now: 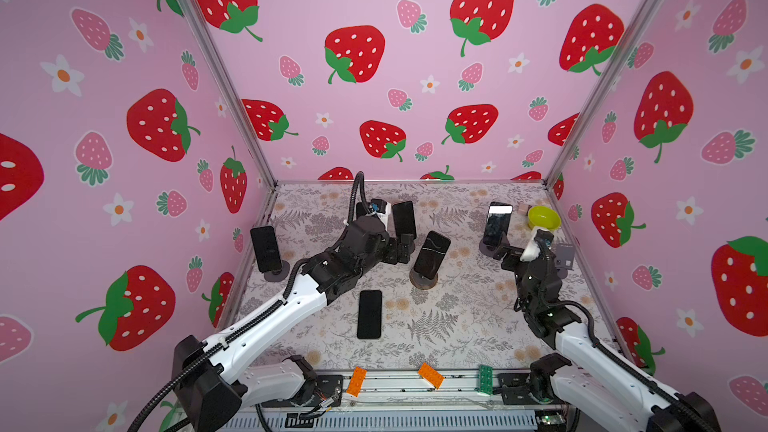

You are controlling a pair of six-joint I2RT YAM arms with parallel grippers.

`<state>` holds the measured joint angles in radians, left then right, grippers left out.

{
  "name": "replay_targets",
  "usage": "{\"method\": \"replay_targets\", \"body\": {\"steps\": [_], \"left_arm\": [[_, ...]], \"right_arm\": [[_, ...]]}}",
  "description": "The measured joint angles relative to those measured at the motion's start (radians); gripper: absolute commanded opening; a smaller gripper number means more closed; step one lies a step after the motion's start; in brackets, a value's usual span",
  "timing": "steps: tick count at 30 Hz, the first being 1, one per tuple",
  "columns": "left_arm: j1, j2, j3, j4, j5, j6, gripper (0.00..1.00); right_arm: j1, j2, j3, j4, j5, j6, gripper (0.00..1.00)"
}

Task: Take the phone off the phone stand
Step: 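Swing right gripper to the stand by the green bowl while left arm reaches forward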

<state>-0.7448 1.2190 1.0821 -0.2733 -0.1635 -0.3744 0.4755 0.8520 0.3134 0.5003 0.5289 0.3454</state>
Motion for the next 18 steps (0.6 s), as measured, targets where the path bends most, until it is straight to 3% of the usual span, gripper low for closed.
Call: {"method": "replay_targets", "body": {"steps": [9,18], "left_arm": [[-0.052,0.028,0.000,0.085,0.046,0.089,0.99],[-0.051,0.030,0.000,0.086,-0.108,0.135,0.99]], "right_arm": [[-0.011,-0.018,-0.111,0.024,0.005,0.050,1.00],[-0.049,0.170,0.097,-0.068,-0.016,0.017,1.00]]}}
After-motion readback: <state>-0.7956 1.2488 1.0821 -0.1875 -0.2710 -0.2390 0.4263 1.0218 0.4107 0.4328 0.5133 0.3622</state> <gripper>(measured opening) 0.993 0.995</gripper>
